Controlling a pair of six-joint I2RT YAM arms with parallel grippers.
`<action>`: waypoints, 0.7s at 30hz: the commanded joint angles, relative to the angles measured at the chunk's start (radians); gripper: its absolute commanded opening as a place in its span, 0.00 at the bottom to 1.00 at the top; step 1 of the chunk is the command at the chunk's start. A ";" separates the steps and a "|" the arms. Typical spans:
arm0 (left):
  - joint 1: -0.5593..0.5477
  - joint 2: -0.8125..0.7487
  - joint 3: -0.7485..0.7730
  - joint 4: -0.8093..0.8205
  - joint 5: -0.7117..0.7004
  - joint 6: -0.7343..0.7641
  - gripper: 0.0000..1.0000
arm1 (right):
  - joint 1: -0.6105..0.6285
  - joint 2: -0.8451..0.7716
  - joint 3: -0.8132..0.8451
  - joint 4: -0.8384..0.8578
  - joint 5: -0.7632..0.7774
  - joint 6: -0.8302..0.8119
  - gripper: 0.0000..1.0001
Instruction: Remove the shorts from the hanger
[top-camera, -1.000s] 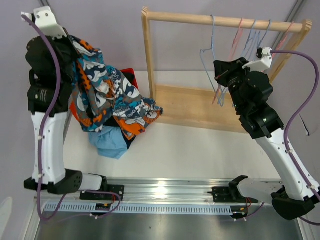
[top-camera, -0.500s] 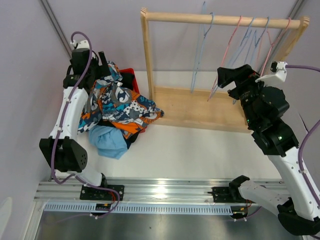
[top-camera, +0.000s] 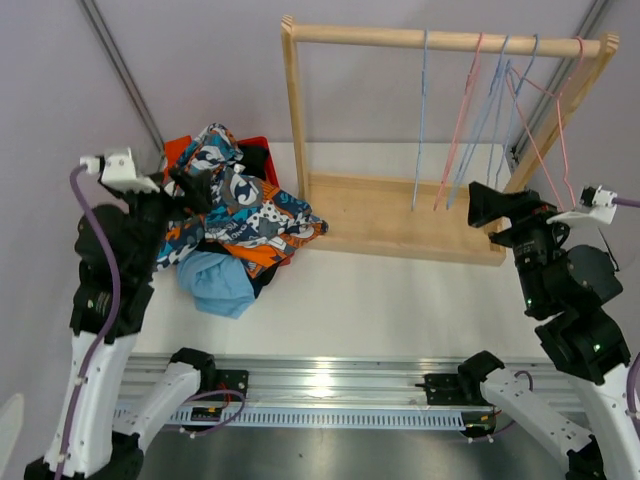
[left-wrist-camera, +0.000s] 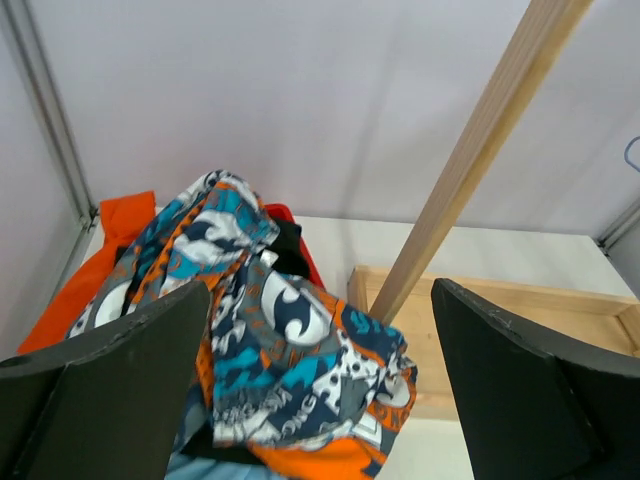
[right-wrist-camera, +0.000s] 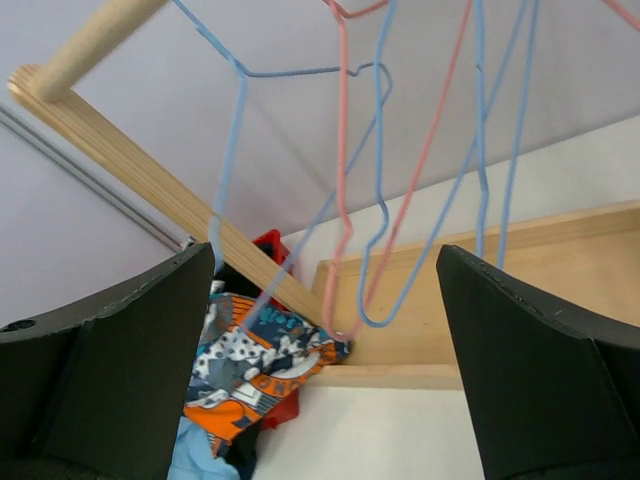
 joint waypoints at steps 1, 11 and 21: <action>0.001 -0.090 -0.209 -0.011 -0.017 -0.041 0.99 | 0.000 -0.096 -0.109 -0.079 0.021 -0.026 0.99; 0.000 -0.360 -0.483 -0.183 0.008 -0.119 0.98 | -0.003 -0.497 -0.384 -0.220 0.007 0.008 0.99; -0.025 -0.434 -0.538 -0.203 -0.058 -0.131 0.98 | 0.003 -0.559 -0.402 -0.277 0.084 -0.018 0.99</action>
